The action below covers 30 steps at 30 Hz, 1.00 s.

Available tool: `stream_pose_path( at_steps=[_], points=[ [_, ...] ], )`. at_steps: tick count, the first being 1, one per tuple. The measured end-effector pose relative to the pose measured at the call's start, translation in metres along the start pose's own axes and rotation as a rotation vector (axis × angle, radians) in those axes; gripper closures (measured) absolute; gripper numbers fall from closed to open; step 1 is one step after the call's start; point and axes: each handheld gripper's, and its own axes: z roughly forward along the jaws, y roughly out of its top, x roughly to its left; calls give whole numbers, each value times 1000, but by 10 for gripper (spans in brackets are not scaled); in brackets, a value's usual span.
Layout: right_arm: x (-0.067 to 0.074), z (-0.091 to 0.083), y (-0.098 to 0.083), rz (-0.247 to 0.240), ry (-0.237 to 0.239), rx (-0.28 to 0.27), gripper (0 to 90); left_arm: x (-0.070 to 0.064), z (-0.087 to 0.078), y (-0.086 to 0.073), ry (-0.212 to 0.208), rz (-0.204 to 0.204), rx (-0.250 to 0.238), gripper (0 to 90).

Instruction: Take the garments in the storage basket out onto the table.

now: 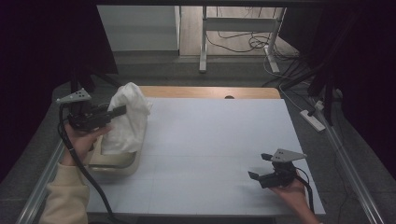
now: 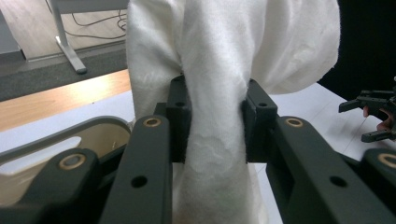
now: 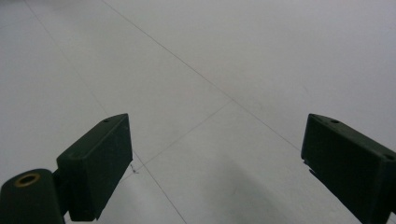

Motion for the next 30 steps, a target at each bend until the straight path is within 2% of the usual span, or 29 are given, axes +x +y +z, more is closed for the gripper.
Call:
stream_pose_path(
  at_steps=[8,16,30],
  points=[
    [0,0,0,1,3,2,87,-4,-1,5,-10,-2,-31,688],
    [0,1,0,3,5,2,87,-16,-2,16,-33,14,-77,688],
    [0,1,0,4,1,5,87,-29,11,26,-72,34,-89,688]
  ],
)
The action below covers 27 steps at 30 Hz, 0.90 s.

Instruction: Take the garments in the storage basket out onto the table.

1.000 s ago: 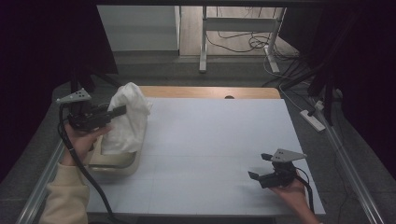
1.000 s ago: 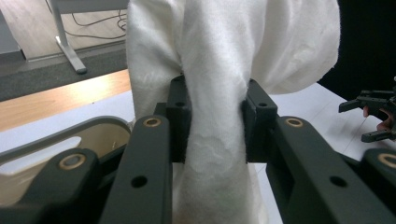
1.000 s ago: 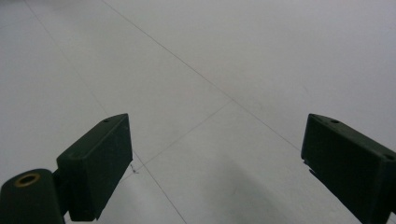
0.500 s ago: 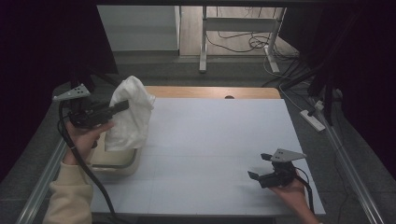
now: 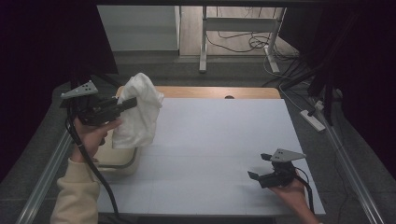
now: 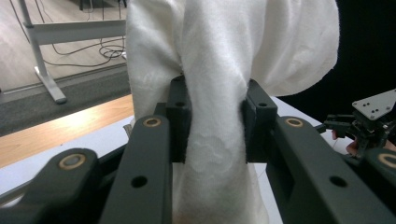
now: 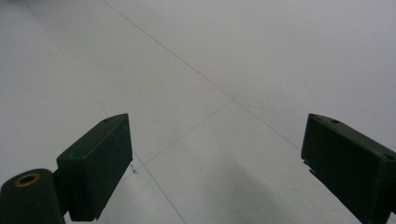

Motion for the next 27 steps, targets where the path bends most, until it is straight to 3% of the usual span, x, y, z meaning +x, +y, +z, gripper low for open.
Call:
stream_pose_path(
  at_steps=[27],
  points=[
    [0,1,0,0,0,5,87,-20,31,9,-75,35,20,688]
  ],
)
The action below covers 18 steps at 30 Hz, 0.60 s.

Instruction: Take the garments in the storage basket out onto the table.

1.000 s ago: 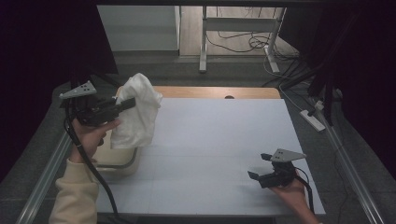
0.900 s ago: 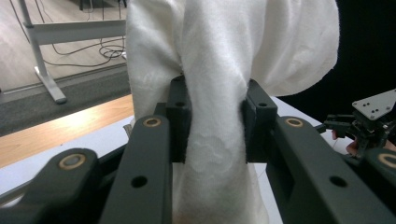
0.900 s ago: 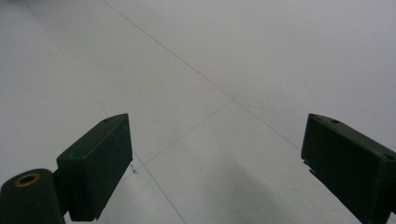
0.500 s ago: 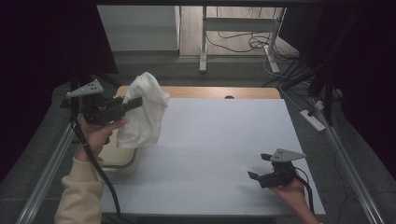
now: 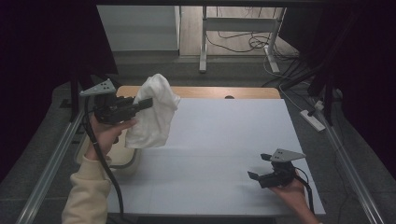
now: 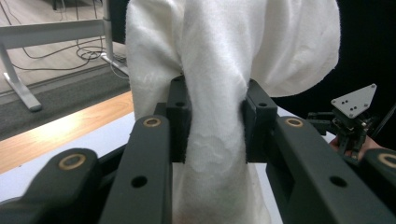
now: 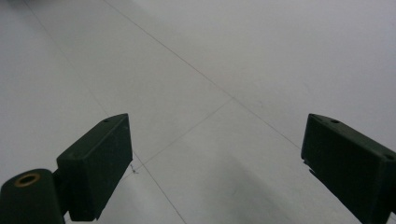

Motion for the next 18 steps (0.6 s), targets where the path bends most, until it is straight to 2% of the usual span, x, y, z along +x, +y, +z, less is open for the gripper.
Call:
stream_pose_path(
  at_steps=[18],
  points=[
    [0,0,0,-2,0,2,87,-6,20,-1,-38,9,34,687]
  ],
)
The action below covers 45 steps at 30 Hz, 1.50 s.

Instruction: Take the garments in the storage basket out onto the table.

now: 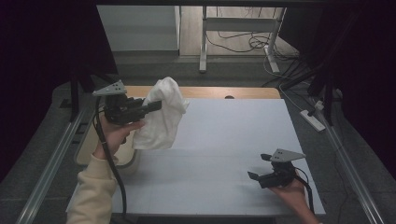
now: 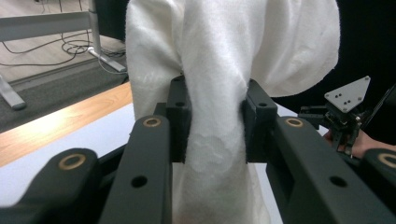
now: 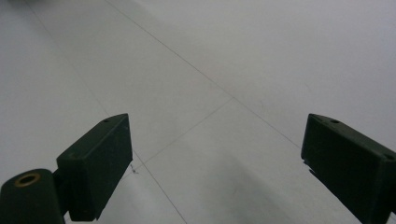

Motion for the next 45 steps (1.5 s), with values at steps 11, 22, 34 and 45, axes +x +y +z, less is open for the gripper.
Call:
stream_pose_path(
  at_steps=[11,22,34,45],
  points=[
    [0,0,0,-1,0,1,87,-8,17,-2,-37,16,29,687],
    [0,0,0,-2,-1,2,87,-17,37,-3,-67,33,67,687],
    [0,0,0,-1,-2,0,87,-25,52,-4,-91,50,84,687],
    [0,0,0,-1,-2,-1,87,-31,70,-8,-119,61,130,687]
  ],
)
